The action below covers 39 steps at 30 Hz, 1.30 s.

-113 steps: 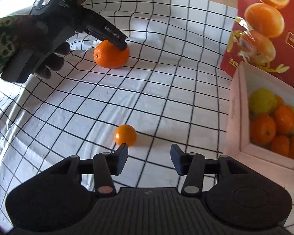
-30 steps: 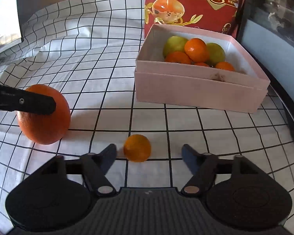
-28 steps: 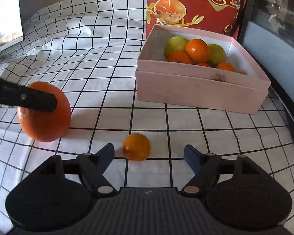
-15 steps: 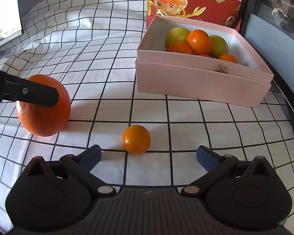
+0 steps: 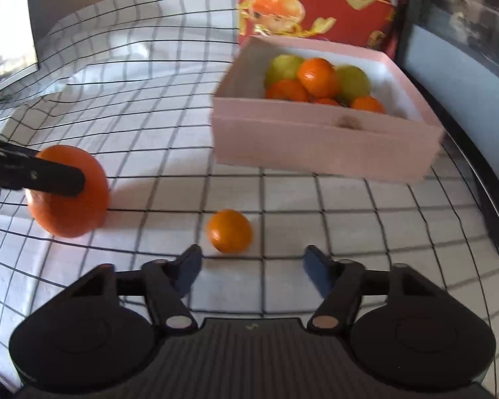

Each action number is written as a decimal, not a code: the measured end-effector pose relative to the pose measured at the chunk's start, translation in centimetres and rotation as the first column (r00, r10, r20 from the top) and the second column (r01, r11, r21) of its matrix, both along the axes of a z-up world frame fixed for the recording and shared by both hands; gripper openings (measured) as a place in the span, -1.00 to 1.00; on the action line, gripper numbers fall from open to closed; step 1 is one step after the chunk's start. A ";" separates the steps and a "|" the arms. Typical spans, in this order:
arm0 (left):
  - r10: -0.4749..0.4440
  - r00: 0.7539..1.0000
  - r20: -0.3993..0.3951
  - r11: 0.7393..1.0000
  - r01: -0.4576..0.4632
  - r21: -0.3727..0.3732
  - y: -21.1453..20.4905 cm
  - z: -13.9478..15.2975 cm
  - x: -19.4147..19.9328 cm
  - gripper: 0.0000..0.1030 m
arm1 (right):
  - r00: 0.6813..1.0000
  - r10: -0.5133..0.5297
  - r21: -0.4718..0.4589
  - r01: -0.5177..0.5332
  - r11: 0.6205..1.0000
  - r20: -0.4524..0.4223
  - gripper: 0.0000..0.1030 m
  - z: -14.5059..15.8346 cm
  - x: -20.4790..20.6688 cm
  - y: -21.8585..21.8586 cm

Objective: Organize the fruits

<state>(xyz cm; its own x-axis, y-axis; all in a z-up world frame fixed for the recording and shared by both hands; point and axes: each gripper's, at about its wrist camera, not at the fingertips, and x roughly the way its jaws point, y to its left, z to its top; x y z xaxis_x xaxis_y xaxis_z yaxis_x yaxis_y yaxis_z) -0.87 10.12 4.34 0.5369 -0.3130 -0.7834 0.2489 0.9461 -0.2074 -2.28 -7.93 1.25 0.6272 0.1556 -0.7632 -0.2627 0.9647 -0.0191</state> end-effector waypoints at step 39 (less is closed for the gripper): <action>-0.026 0.997 -0.072 0.996 0.020 -0.083 -0.5 -2.0 0.0 0.56 | 0.999 0.017 -0.065 -0.015 0.998 0.042 -0.47 0.8 -0.2 0.5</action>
<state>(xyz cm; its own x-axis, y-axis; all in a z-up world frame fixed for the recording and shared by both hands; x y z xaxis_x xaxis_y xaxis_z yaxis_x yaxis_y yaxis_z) -0.91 9.63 2.31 0.4714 -0.3899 -0.7910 0.2520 0.9191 -0.3029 -2.52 -7.44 2.06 0.6574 0.1171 -0.7444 -0.2757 0.9568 -0.0929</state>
